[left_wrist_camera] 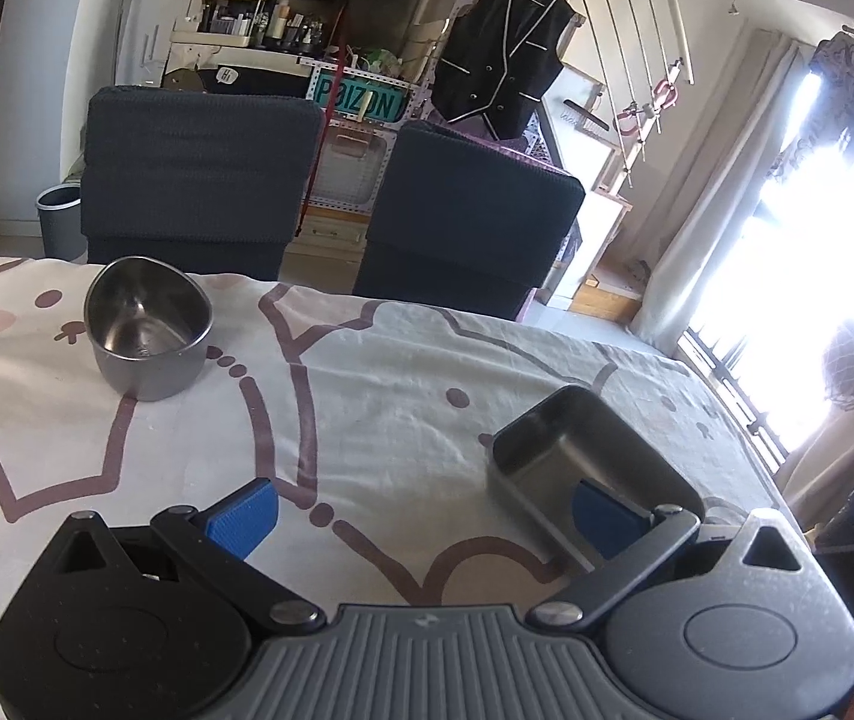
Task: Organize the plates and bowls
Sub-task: 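Move both grippers to the smaller steel tray and close them on its rim, then lift the smaller steel tray with both grippers and carry it over the first tray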
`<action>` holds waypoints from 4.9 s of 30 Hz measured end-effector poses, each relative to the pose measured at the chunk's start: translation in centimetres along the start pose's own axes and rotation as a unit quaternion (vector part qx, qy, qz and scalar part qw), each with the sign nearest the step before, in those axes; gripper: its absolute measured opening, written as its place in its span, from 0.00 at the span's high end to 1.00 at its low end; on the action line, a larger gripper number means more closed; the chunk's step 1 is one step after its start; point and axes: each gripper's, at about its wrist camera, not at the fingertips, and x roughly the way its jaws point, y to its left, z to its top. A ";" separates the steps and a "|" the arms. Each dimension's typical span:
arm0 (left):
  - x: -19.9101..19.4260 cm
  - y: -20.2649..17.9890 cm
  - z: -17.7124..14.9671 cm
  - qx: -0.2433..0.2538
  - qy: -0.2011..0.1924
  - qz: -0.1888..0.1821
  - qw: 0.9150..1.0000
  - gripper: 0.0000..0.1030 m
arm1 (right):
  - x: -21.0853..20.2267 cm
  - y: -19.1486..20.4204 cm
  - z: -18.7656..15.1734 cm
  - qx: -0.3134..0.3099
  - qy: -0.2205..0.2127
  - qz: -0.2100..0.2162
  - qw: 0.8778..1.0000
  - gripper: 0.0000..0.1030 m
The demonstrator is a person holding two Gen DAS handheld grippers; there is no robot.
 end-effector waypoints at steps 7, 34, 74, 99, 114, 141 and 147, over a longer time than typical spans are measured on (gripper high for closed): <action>0.4 -0.8 -0.3 0.018 0.014 -0.011 1.000 0.06 | -0.4 0.1 -1.4 -0.110 0.099 0.064 0.987 0.91; 1.2 0.4 -0.5 -0.007 0.046 -0.001 0.999 0.32 | 1.1 1.2 -0.6 -0.145 0.052 0.019 0.988 0.91; -2.5 -1.8 -1.2 0.022 0.083 0.013 0.996 0.96 | -3.4 4.4 -1.9 -0.185 -0.023 -0.008 0.982 0.96; -15.2 -6.5 -5.0 0.066 0.062 -0.073 0.993 0.94 | -21.1 2.9 -9.6 -0.191 -0.098 0.012 0.977 0.96; -11.7 -10.4 -10.1 0.169 0.145 -0.068 0.973 0.91 | -21.1 0.7 -11.4 -0.232 -0.056 -0.060 0.969 0.96; -8.8 -12.2 -13.3 0.226 0.205 -0.047 0.951 0.88 | -18.0 0.1 -12.6 -0.286 0.016 -0.129 0.949 0.92; -8.6 -12.4 -13.4 0.227 0.206 -0.050 0.951 0.86 | -16.8 -0.2 -12.7 -0.298 0.034 -0.150 0.942 0.91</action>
